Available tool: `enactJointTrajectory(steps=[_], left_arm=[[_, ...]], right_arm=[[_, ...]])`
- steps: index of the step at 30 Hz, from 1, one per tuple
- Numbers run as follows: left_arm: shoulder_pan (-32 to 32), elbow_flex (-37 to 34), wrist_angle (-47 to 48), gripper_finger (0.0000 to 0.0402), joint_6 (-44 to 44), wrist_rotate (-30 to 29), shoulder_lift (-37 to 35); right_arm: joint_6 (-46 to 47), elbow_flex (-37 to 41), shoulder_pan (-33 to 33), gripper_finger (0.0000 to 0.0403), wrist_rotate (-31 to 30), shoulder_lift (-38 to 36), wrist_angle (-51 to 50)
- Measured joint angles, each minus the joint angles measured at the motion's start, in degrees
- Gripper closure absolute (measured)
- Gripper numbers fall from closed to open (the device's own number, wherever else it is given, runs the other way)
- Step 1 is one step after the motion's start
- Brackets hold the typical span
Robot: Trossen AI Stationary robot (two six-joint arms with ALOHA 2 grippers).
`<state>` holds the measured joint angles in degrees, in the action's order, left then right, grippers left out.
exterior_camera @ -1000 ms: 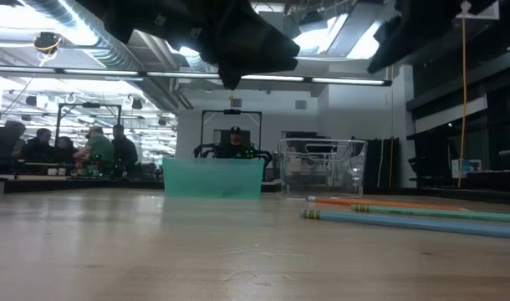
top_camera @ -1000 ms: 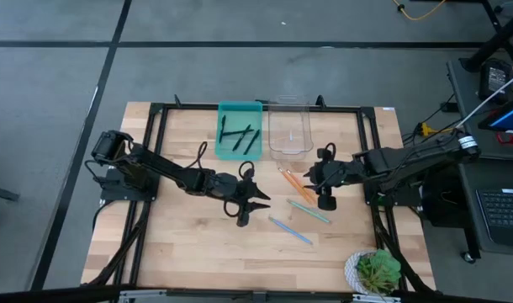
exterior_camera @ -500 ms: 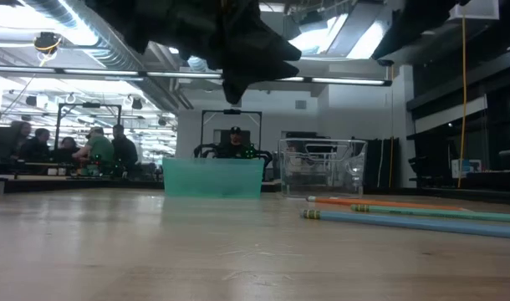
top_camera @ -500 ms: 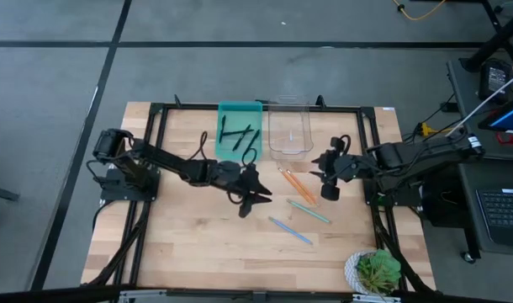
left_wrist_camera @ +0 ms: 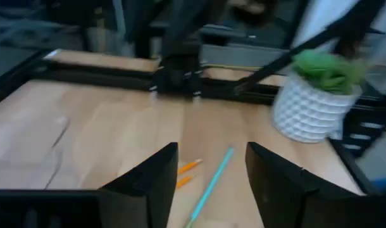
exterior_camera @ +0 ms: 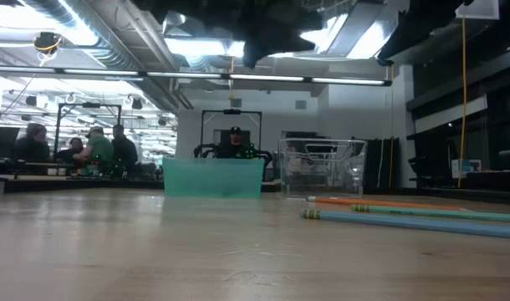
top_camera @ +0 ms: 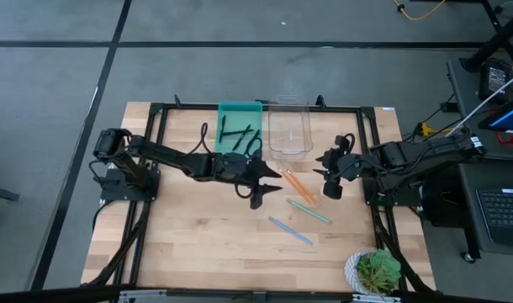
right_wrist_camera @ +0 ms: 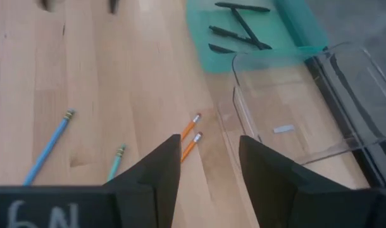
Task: Sort pens & pencils
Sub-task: Put the blue pencil into the transparent bin
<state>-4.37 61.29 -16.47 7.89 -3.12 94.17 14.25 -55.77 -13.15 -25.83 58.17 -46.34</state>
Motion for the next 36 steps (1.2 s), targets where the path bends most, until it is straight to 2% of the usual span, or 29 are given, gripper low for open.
enactJointTrajectory(steps=[3,8,13,16,20,28,33,36], left_arm=[[0.0,1.5,0.5,0.0215,-2.8,3.9,0.9],[-2.1,6.9,1.1,0.0214,-3.9,0.1,5.9],[-3.9,15.1,8.2,0.0214,-5.3,-0.3,11.9],[-4.0,19.7,15.1,0.0214,-8.2,-0.1,15.0],[-3.4,24.5,26.9,0.0214,-8.3,3.0,17.5],[-3.9,25.1,32.6,0.0214,-6.5,4.1,17.3],[-4.5,24.8,34.9,0.0214,-4.0,2.5,20.1],[-5.9,25.1,32.4,0.0214,-4.9,3.0,21.3]], right_arm=[[0.4,0.0,0.0,0.0241,0.0,-0.2,0.1],[-1.5,-0.7,0.9,0.0241,-0.1,-0.6,0.2],[-2.2,-3.0,1.2,0.0241,-0.1,-1.2,-4.6],[1.7,-4.2,1.2,0.0241,0.4,-2.0,-10.1],[6.5,-4.3,0.4,0.0241,3.2,-4.0,-15.2],[11.0,-4.3,-1.9,0.0241,8.7,-6.6,-16.4],[10.6,-4.3,-1.8,0.0241,9.1,-6.6,-16.4],[9.1,-4.3,-1.8,0.0241,9.1,-6.6,-16.4]])
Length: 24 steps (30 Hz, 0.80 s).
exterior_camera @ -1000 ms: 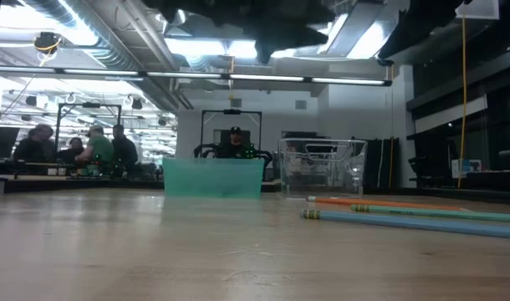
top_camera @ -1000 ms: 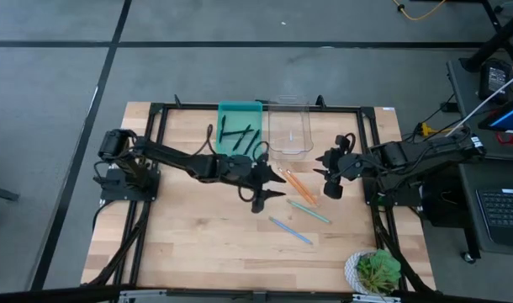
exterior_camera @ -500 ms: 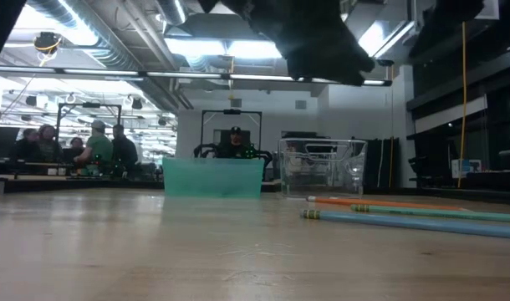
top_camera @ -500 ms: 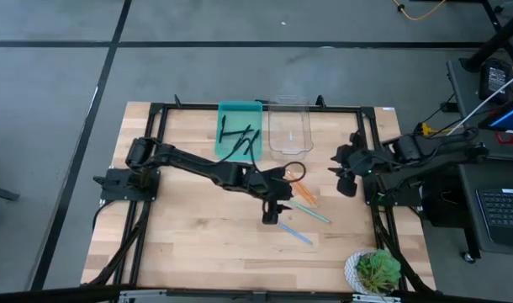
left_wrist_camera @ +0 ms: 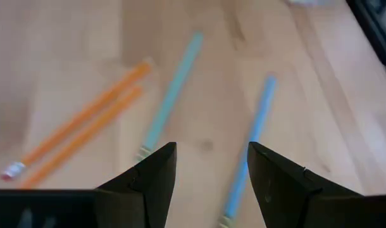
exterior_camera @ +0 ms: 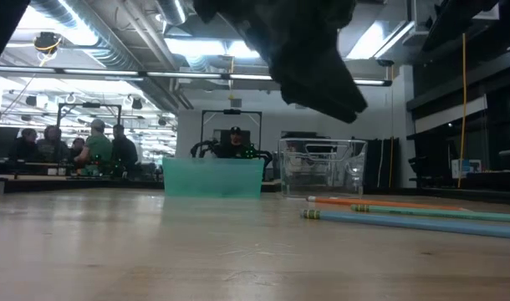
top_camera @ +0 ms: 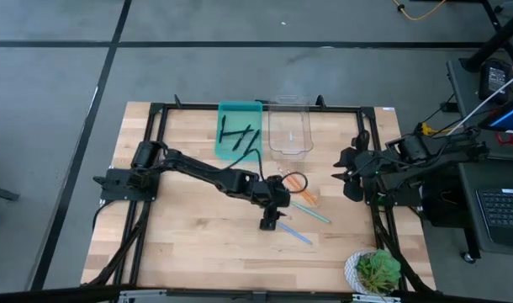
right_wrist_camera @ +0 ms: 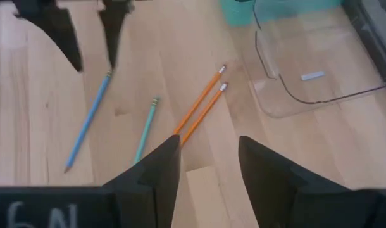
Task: Sort pens & pencils
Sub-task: Put the blue pencil into the transparent bin
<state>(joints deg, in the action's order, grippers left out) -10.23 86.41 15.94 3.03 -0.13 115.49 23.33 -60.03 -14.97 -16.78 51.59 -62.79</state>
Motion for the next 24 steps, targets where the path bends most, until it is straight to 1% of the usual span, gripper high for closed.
enactJointTrajectory(steps=[3,6,9,11,12,16,24], left_arm=[[-2.0,0.0,-1.9,0.0214,-0.4,1.6,1.8],[-3.6,-0.2,-3.9,0.0214,-1.1,1.3,3.0],[-4.1,0.1,-4.7,0.0214,-1.0,0.1,4.2],[-4.3,-0.1,-4.0,0.0214,-0.8,-2.2,5.4],[-4.2,-0.1,-3.7,0.0214,-0.8,-2.4,5.9],[-3.9,0.0,-2.3,0.0214,-2.1,-2.3,5.7],[-2.8,-0.1,6.3,0.0214,-1.3,-2.1,5.7]], right_arm=[[-1.7,0.0,0.1,0.0241,0.0,0.0,0.0],[-2.6,0.0,0.2,0.0241,-0.1,0.1,0.1],[-1.6,0.0,0.2,0.0241,0.3,0.1,0.1],[-1.0,0.0,0.2,0.0241,0.4,0.1,0.1],[-1.0,0.0,0.2,0.0241,0.4,0.1,0.1],[-1.0,0.0,0.2,0.0241,0.4,0.1,0.1],[-1.0,0.0,0.2,0.0241,0.5,0.1,0.1]])
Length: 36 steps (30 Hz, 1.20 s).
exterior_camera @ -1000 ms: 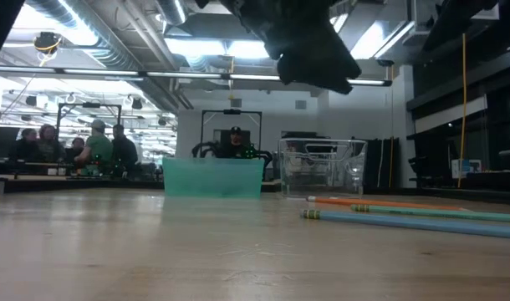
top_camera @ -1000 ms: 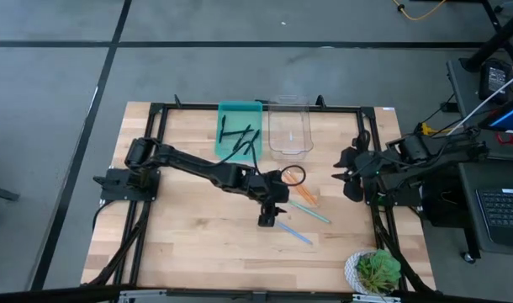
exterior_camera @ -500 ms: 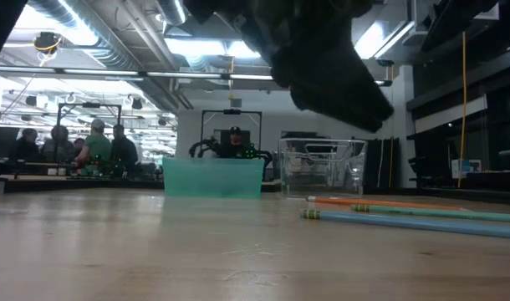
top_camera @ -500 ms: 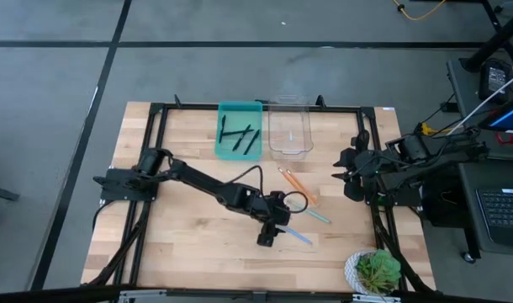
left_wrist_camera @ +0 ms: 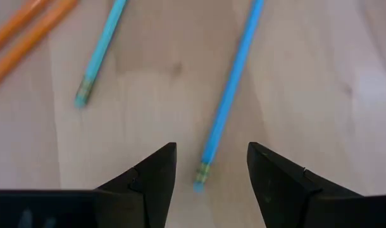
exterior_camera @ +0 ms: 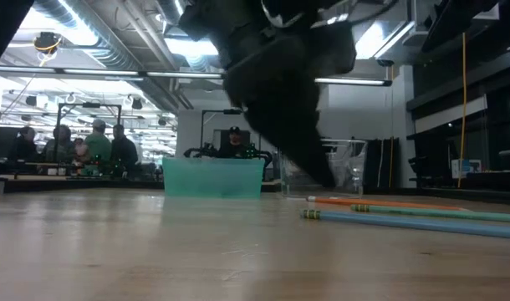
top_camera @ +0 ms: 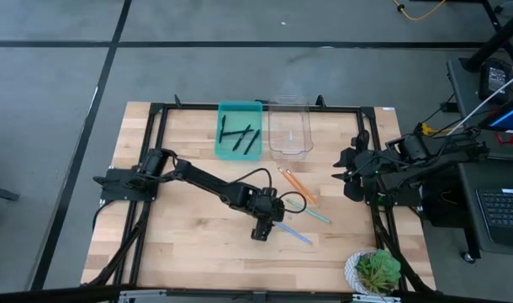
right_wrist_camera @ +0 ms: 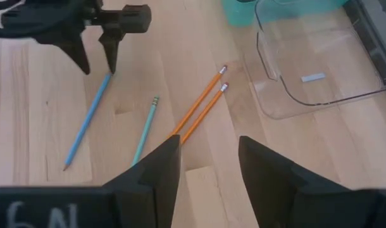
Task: Sort pens & pencils
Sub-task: Put the blue pencil into the transparent bin
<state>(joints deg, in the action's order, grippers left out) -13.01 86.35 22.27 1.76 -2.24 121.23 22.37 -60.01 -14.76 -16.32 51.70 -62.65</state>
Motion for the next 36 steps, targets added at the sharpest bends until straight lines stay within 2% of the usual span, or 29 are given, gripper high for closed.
enactJointTrajectory(steps=[12,20,36], left_arm=[[0.3,0.0,0.7,0.0214,0.7,0.5,2.7],[1.8,0.1,1.5,0.0218,1.0,3.7,3.0],[1.3,0.1,1.5,0.0333,-0.9,3.3,3.2]], right_arm=[[-0.2,0.0,0.0,0.0241,0.0,0.0,0.0],[-0.2,0.0,0.0,0.0241,0.0,0.0,0.0],[-0.3,0.0,0.0,0.0241,0.0,0.0,0.0]])
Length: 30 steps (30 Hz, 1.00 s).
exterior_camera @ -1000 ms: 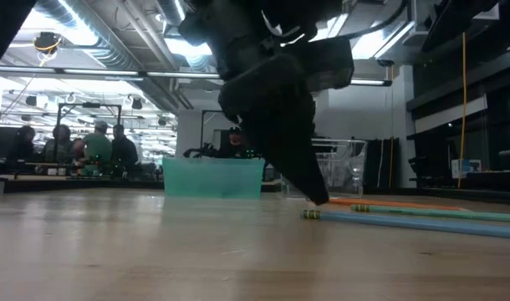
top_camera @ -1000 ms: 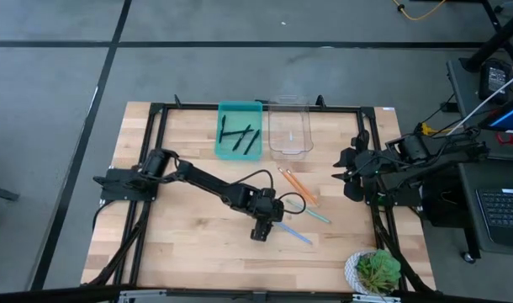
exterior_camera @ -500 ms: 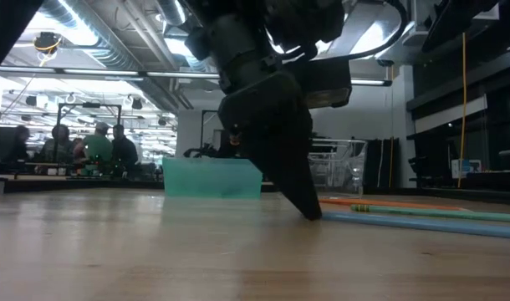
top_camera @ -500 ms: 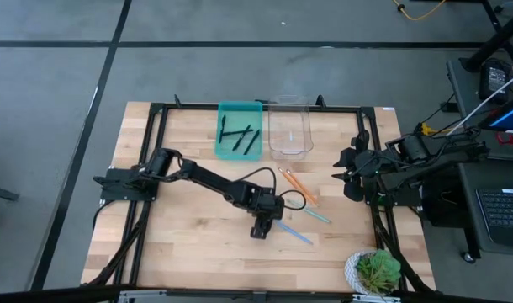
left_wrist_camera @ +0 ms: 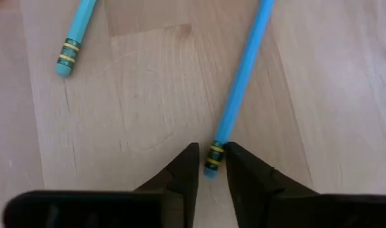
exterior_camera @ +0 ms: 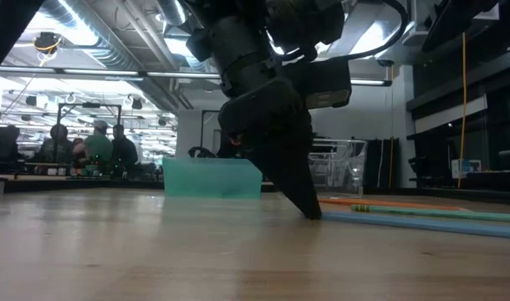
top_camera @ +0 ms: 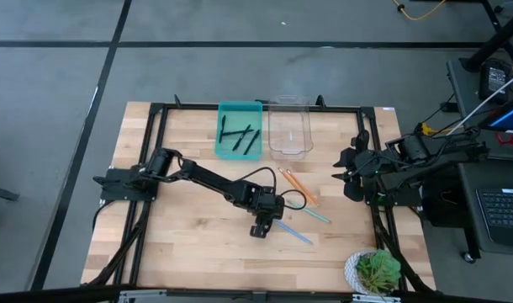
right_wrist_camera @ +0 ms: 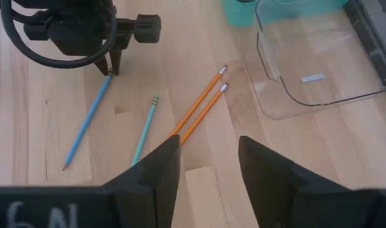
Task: Sort pens & pencils
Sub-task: Put the blue pencil into the transparent bin
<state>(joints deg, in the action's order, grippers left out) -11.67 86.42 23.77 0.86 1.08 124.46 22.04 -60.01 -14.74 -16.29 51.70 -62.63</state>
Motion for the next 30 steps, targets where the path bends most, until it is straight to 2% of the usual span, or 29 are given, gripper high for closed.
enactJointTrajectory(steps=[10,24,30], left_arm=[[-0.7,0.2,-1.1,0.0392,2.4,-0.4,3.0],[-0.7,-0.1,-1.5,0.0399,3.5,-3.1,0.9],[-0.7,2.6,0.9,0.0399,3.2,-3.9,1.3]], right_arm=[[0.0,0.0,0.0,0.0241,0.0,0.0,0.0],[0.0,0.0,0.0,0.0241,0.0,0.0,0.0],[0.0,0.0,0.0,0.0241,0.0,0.0,0.0]])
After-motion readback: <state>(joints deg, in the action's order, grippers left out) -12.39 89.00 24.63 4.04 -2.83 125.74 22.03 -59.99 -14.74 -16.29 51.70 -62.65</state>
